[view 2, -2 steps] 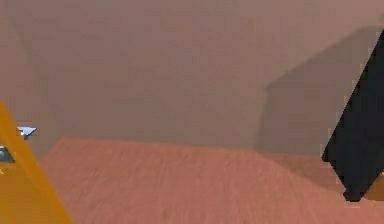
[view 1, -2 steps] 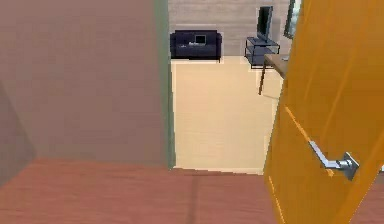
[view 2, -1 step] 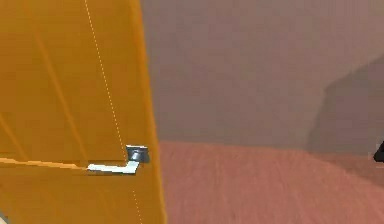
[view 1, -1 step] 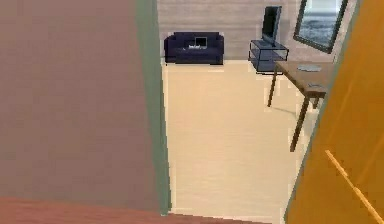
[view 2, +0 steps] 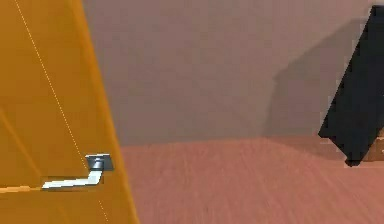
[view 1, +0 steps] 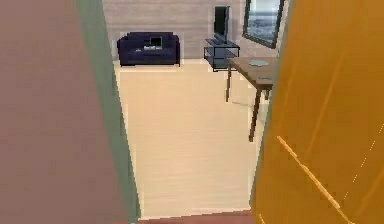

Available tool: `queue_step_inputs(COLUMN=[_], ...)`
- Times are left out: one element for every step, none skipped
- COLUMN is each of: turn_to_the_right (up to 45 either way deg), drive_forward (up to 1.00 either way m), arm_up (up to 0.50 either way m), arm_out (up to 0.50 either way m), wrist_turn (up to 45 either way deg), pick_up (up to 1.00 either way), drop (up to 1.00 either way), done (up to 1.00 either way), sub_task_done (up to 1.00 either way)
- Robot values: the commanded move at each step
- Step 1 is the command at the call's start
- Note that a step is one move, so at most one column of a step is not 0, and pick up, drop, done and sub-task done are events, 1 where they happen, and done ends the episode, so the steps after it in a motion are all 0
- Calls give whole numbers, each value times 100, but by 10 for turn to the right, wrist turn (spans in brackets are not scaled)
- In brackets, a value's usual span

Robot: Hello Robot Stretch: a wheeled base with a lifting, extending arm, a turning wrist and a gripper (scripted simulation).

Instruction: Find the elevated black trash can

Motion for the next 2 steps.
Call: queue_step_inputs(turn_to_the_right=[0,-180], drive_forward=[85,0], arm_up=[0,0], arm_out=[0,0], wrist_turn=[0,0], pick_up=[0,0], drop=[0,0], done=[0,0], sub_task_done=[0,0])
